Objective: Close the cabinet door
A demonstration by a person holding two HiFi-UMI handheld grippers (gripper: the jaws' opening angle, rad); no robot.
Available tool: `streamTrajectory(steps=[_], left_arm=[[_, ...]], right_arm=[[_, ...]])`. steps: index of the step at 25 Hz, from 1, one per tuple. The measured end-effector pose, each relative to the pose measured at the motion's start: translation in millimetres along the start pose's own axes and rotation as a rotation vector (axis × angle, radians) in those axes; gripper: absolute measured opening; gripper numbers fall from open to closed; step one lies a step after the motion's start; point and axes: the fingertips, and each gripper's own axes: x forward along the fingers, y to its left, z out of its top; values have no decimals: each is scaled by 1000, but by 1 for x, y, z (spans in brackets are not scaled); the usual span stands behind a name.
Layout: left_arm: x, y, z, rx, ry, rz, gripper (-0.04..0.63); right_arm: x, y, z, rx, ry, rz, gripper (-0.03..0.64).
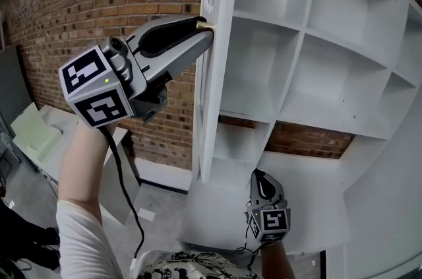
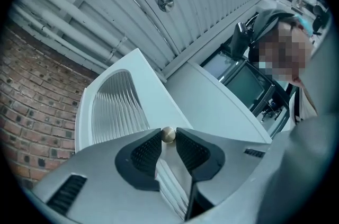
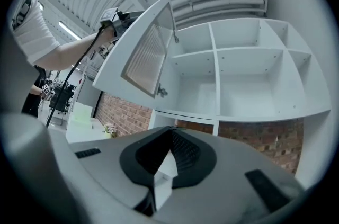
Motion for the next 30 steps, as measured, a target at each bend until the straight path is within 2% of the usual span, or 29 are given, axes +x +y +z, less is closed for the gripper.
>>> streamTrajectory(steps=[8,12,19,23,30], left_arm=[[55,-17,-14,80,61,76,98],[89,-23,-27,113,81,126,98],[147,-18,-53,115,79,202,95],[177,-10,-73,133,105,265,94],[210,7,-98,149,124,333,95]], right_arm=[[-9,-56,-2,23,-7,68,5],[-11,-85,-6,13,0,73,5],[-11,-134,-15,6,9,84,5],[-15,-158,-16,-16,3,80,5],[-12,-196,-36,0,44,72,5]])
